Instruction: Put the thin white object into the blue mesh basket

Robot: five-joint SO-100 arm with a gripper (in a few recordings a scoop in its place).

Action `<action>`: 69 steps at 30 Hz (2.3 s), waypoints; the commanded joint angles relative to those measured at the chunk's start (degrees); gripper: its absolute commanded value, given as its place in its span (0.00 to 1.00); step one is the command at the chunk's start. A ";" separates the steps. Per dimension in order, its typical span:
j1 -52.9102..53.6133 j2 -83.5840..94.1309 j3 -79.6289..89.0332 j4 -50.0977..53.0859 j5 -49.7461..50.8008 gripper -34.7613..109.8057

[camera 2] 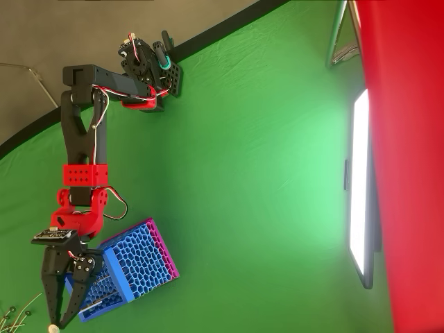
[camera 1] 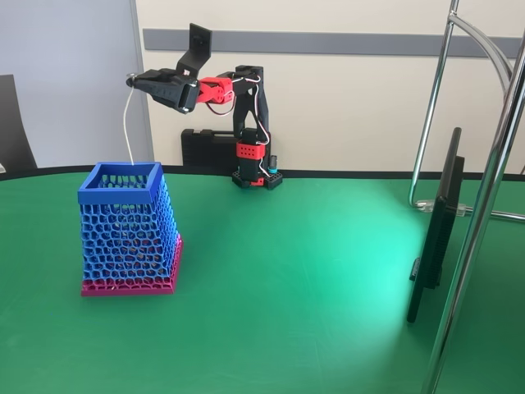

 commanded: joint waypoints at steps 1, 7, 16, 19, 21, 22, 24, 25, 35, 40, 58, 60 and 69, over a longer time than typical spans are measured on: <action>1.58 4.66 1.58 -1.32 -1.49 0.25; 2.55 8.96 10.11 -1.41 -1.14 0.25; 0.44 15.21 23.03 -3.60 -0.18 0.30; -0.70 17.40 27.95 -5.19 -0.88 0.31; -1.67 19.07 30.94 -5.54 -0.88 0.31; -2.11 20.04 32.17 -5.62 -0.97 0.31; -2.90 21.80 33.93 -5.62 -0.44 0.32; -3.25 22.59 34.72 -5.62 -0.35 0.32; -2.64 27.33 38.58 -7.56 2.37 0.31; 0.62 26.54 39.20 -7.73 2.11 0.30; 9.05 23.12 49.48 -14.06 -4.57 0.33; 9.05 23.38 49.48 -14.06 -4.75 0.33; 5.27 28.92 56.95 -19.69 -3.78 0.33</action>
